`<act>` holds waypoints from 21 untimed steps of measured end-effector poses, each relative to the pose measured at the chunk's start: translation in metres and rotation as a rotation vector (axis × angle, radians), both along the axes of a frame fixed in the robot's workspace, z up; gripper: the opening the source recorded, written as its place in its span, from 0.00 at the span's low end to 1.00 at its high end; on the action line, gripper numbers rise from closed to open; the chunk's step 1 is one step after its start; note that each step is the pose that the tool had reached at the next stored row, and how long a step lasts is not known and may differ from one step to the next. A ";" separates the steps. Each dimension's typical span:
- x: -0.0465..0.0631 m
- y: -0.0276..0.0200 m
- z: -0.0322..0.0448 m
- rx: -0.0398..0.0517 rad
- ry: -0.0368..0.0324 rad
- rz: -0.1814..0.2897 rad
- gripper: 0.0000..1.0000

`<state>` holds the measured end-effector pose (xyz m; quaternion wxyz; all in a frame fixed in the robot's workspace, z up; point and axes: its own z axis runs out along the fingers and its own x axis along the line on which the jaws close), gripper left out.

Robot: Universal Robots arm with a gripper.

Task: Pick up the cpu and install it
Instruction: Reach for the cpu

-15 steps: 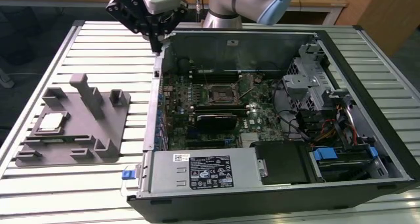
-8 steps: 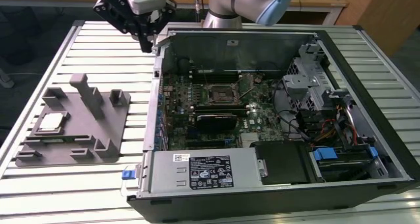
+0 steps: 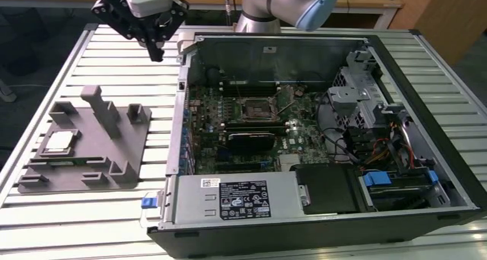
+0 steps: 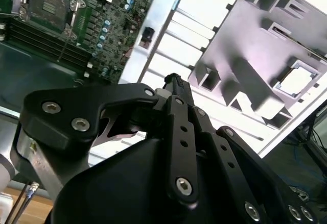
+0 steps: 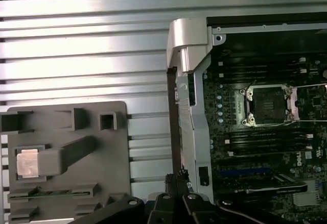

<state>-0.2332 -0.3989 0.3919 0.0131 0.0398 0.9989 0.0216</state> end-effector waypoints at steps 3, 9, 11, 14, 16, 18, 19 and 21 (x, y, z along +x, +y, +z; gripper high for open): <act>-0.008 0.0000 -0.0004 0.0001 -0.0001 0.000 0.11; -0.023 0.0000 -0.0011 0.0001 -0.0001 -0.001 0.11; -0.028 0.0000 -0.0013 0.0001 -0.0001 -0.001 0.11; -0.036 0.0000 -0.0018 0.0001 -0.0001 -0.001 0.11; -0.041 0.0000 -0.0022 0.0001 -0.0001 -0.001 0.11; -0.045 0.0000 -0.0026 0.0000 -0.0001 -0.001 0.11; -0.047 0.0000 -0.0028 0.0001 -0.0001 -0.001 0.11; -0.051 0.0000 -0.0031 0.0001 -0.0001 -0.001 0.11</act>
